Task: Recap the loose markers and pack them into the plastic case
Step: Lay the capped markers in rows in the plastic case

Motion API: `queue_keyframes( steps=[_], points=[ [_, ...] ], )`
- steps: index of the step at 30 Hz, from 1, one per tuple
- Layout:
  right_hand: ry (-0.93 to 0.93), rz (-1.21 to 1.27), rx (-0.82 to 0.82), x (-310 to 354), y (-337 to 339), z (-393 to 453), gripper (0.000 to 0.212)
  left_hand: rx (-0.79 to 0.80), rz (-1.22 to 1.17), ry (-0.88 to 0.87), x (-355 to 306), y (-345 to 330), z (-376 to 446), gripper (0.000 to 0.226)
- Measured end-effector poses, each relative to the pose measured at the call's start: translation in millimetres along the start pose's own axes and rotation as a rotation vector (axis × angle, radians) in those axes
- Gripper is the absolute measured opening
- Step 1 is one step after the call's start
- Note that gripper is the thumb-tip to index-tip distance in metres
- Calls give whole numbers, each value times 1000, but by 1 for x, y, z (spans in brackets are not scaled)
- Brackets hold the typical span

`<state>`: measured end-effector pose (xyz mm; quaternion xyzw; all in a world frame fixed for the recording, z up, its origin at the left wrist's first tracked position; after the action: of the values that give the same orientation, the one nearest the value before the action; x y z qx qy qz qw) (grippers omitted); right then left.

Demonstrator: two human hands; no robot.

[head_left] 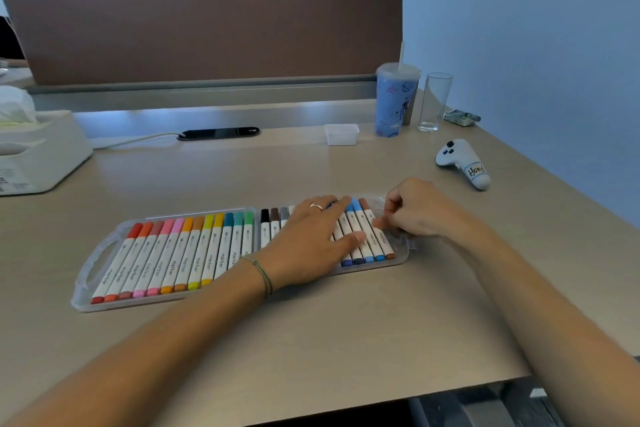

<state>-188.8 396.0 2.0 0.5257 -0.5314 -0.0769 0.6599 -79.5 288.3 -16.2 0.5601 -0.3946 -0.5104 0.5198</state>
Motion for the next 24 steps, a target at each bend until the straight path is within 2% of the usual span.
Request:
queue_keyframes(
  steps=[3, 7, 10, 13, 17, 21, 24],
  points=[
    [101, 31, -114, 11, 2, -12, 21, -110, -26, 46, 29, 19, -18, 57],
    [271, 39, -159, 48, -24, -32, 10, -185, 3, 146, 77, 31, -52, 42],
    [371, 20, -117, 82, -50, -38, 10, -238, 5, 249, 110, 42, -80, 39],
    [418, -53, -7, 113, -79, -40, 28, -291, 131, 412, 147, 60, -117, 39],
    [381, -206, 96, 128, -103, -42, 52, -256, 296, 677, 201, 77, -170, 43],
    [367, -293, 114, 133, -109, -43, 49, -176, 317, 875, 249, 77, -203, 47],
    [368, -337, 131, 136, -112, -44, 46, -166, 201, 882, 257, 69, -207, 46]
  ],
)
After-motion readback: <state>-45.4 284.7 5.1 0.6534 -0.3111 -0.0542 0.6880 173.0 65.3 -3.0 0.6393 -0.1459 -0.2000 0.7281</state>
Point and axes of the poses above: each hand's wrist, its own z-axis towards the middle knuckle, its own y-axis out of the back of the hand, x = y × z, the point moved 10 cm from there along z, towards the middle knuckle, and after that the axes turned 12 degrees about z, right-handed, at the moved point
